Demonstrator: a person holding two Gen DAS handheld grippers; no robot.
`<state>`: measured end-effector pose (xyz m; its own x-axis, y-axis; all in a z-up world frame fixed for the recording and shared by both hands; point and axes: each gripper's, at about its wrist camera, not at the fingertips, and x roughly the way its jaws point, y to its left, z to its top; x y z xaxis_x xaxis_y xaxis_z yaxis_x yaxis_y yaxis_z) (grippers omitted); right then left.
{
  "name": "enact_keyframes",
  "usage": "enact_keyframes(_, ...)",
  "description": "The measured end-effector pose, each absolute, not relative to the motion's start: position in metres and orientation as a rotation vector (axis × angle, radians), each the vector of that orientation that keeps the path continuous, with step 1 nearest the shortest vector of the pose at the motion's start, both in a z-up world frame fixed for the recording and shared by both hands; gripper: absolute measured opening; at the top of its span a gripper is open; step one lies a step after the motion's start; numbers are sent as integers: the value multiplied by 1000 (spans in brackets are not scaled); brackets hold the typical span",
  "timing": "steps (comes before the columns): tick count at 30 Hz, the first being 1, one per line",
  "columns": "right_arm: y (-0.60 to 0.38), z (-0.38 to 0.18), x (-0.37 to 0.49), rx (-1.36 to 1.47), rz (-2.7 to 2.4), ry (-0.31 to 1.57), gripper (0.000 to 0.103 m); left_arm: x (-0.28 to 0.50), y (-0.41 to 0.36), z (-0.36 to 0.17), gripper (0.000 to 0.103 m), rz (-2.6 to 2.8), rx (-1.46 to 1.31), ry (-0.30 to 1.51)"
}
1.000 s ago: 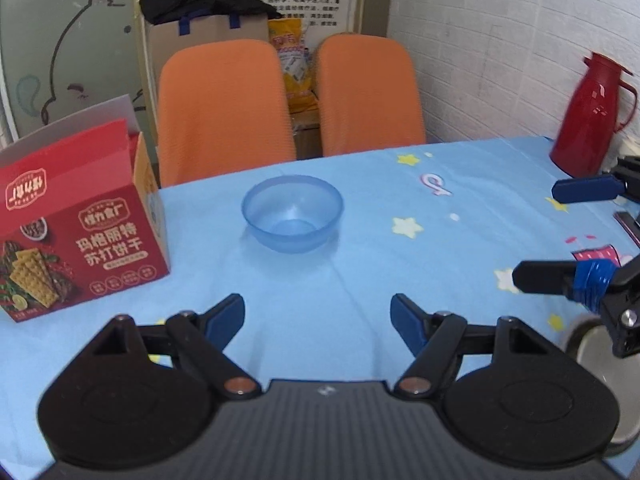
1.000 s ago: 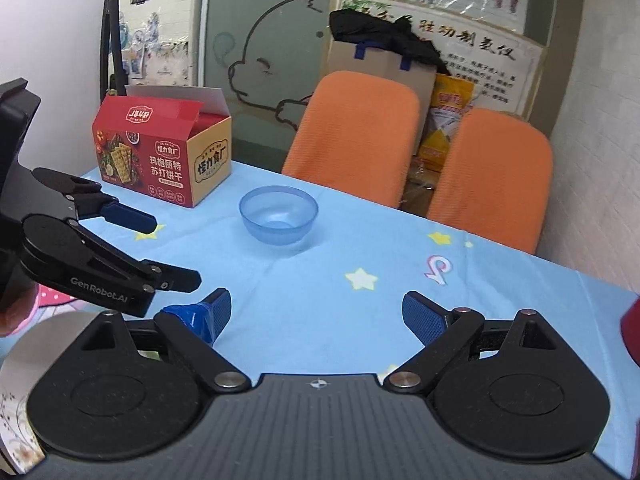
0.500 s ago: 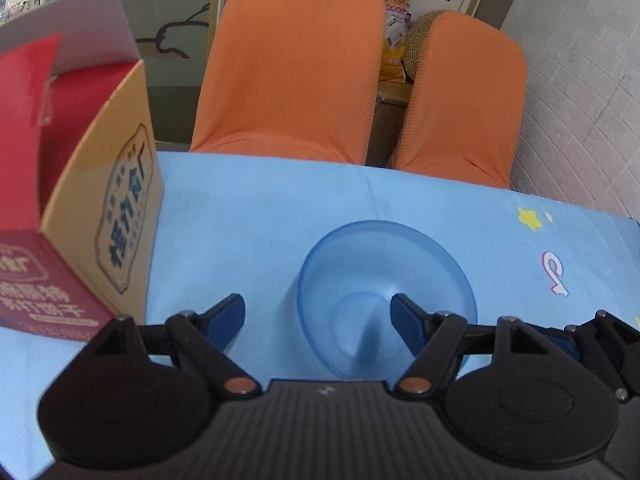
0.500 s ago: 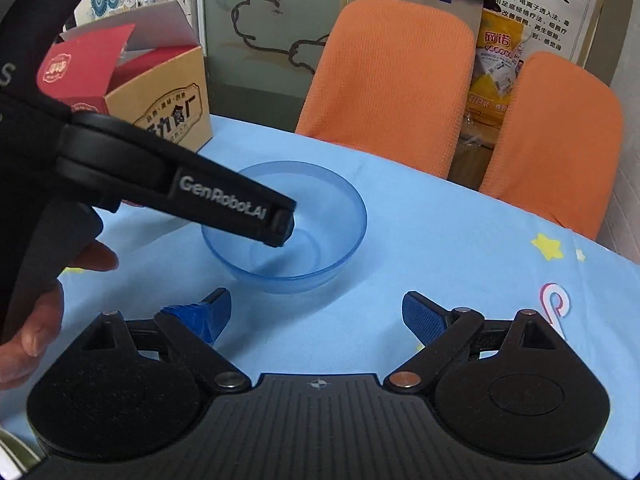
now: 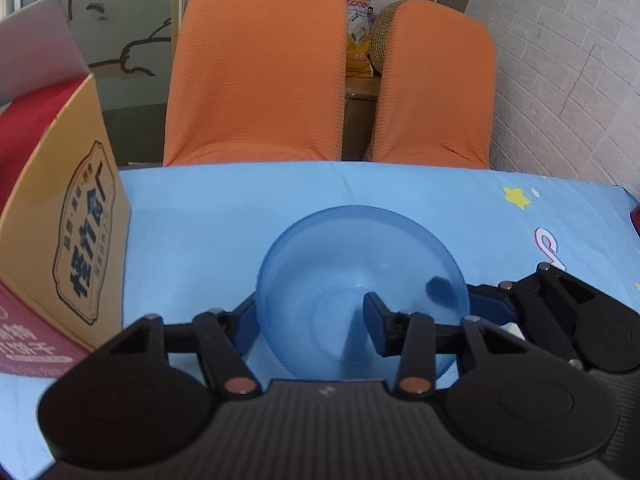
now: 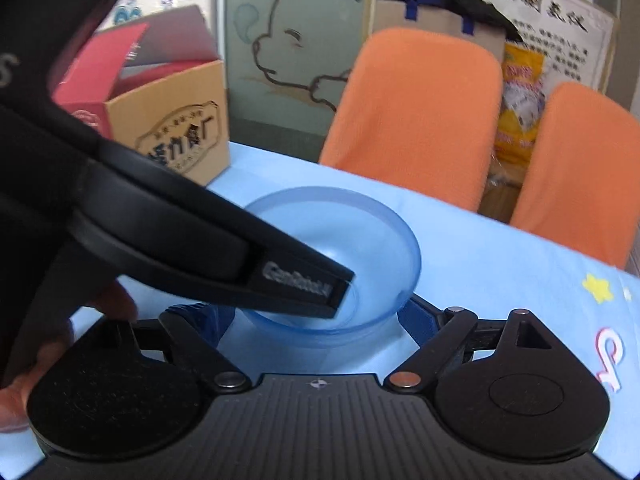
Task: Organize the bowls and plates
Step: 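Carry the blue bowl into the white bowl and open the left gripper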
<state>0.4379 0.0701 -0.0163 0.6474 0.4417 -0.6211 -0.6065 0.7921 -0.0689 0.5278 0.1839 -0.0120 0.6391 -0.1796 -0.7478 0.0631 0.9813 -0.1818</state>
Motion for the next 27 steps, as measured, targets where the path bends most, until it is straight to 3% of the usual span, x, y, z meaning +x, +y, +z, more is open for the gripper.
enact_keyframes(13, 58, 43, 391, -359, 572, 600, 76, 477, 159, 43, 44, -200, -144, 797)
enact_keyframes(27, -55, 65, 242, -254, 377, 565, 78, 323, 34, 71, 43, -441, -87, 729)
